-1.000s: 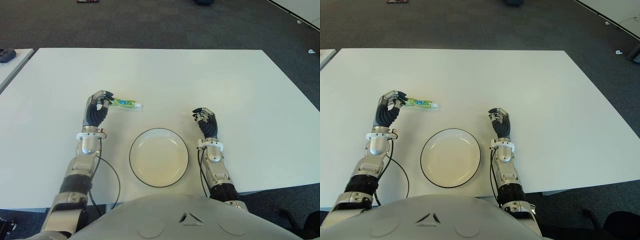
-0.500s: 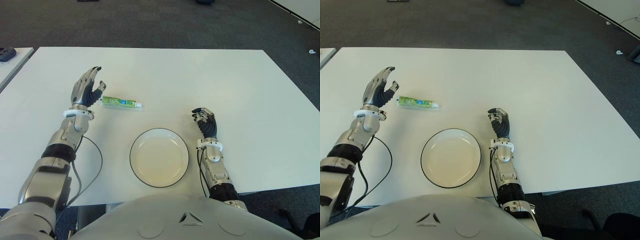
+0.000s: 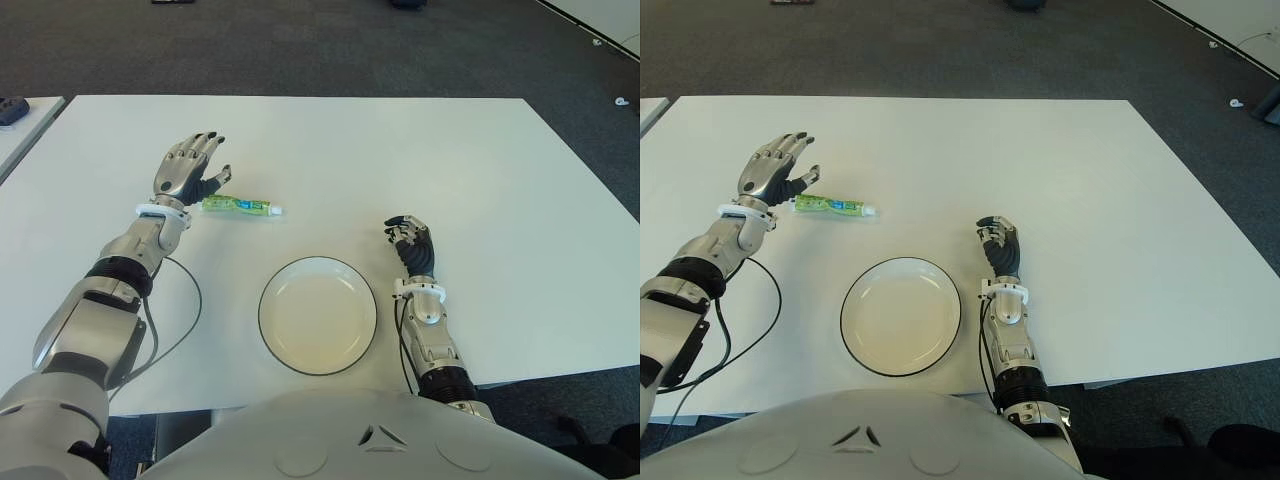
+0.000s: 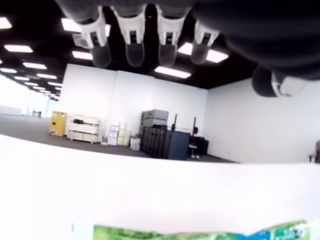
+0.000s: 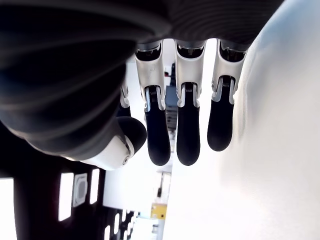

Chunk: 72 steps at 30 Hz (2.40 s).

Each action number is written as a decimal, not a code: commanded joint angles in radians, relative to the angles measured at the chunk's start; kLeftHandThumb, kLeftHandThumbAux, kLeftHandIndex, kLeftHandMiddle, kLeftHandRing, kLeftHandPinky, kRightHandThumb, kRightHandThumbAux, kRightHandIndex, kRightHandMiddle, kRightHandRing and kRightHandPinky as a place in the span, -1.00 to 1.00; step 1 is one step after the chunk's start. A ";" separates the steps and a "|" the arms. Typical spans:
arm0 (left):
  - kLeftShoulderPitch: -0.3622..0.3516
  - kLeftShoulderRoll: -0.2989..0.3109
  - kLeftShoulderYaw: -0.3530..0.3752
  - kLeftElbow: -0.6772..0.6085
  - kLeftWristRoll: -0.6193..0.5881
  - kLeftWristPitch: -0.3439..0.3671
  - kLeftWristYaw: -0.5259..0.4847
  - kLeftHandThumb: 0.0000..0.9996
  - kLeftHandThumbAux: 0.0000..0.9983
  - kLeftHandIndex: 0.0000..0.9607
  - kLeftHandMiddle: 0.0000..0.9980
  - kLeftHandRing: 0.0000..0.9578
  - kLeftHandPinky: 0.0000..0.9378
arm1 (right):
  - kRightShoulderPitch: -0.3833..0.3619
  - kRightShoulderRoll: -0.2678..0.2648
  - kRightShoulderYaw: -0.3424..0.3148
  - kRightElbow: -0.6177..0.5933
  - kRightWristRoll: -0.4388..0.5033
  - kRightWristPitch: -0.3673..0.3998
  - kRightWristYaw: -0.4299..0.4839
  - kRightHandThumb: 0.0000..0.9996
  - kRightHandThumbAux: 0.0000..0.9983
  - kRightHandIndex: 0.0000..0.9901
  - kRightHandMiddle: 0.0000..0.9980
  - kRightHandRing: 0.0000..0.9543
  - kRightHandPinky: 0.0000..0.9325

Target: Put the toothpaste on the table into the plate.

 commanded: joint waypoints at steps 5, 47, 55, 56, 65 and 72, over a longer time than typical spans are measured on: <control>-0.058 0.049 -0.129 0.047 0.077 -0.007 -0.021 -0.03 -0.73 -1.00 -1.00 -1.00 -1.00 | 0.007 0.001 -0.001 -0.004 -0.003 0.006 -0.001 0.41 0.47 -0.16 -0.12 -0.07 -0.02; -0.133 0.052 -0.667 0.098 0.433 -0.022 -0.226 -0.37 -0.56 -1.00 -1.00 -1.00 -1.00 | 0.032 -0.007 -0.015 -0.033 0.023 0.001 0.028 0.41 0.46 -0.15 -0.13 -0.10 -0.04; -0.171 0.005 -0.703 0.181 0.404 0.012 -0.332 -0.39 -0.56 -1.00 -1.00 -1.00 -1.00 | 0.035 -0.011 -0.015 -0.041 0.016 0.007 0.026 0.42 0.46 -0.15 -0.12 -0.09 -0.03; -0.173 0.000 -0.702 0.189 0.398 0.018 -0.341 -0.39 -0.56 -1.00 -1.00 -1.00 -1.00 | 0.035 -0.012 -0.015 -0.042 0.015 0.008 0.027 0.42 0.46 -0.15 -0.12 -0.09 -0.03; -0.164 -0.024 -0.661 0.229 0.318 0.048 -0.397 -0.31 -0.55 -1.00 -1.00 -1.00 -1.00 | 0.040 -0.016 -0.015 -0.057 0.022 0.026 0.036 0.41 0.46 -0.15 -0.12 -0.09 -0.04; -0.153 -0.031 -0.634 0.238 0.262 0.053 -0.421 -0.26 -0.53 -1.00 -1.00 -1.00 -1.00 | 0.044 -0.016 -0.016 -0.068 0.020 0.035 0.036 0.41 0.46 -0.15 -0.12 -0.09 -0.03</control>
